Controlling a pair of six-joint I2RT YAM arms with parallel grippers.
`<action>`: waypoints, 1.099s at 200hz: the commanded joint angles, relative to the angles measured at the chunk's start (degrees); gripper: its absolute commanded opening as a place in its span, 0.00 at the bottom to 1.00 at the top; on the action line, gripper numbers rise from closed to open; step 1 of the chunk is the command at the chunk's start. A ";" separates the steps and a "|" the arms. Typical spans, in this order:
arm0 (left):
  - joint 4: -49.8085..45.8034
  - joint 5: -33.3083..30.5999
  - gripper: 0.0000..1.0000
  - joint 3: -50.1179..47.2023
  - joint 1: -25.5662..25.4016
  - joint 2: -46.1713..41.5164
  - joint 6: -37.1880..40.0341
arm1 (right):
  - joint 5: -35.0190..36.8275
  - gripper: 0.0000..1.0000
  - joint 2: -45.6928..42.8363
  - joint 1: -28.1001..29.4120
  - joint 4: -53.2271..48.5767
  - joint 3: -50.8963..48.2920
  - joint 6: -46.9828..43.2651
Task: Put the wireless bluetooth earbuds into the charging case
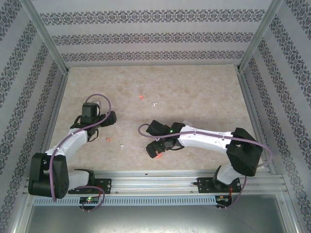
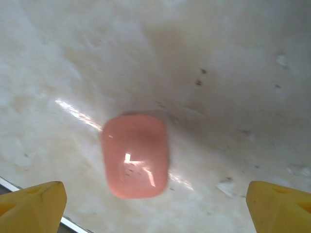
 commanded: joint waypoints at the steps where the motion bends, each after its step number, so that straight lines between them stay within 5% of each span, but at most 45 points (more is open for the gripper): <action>1: -2.72 -0.63 1.00 1.14 -0.61 -0.68 -2.06 | -0.57 0.93 3.38 0.21 -4.59 4.08 -0.25; 84: -3.75 2.09 1.00 0.88 -0.62 -4.04 -1.21 | -6.25 0.80 9.25 -0.30 -5.86 5.30 -1.23; 148: -4.74 8.13 1.00 5.32 -0.93 1.91 -2.55 | -7.45 0.72 12.86 -1.35 -4.18 4.38 2.39; 180: -5.74 7.85 1.00 7.47 -2.15 3.16 -2.67 | -7.34 0.57 12.72 -5.76 -3.04 3.11 7.66; 220: -4.20 7.42 1.00 5.96 -4.19 3.57 -4.04 | -11.19 0.55 10.42 -13.88 1.79 1.87 13.50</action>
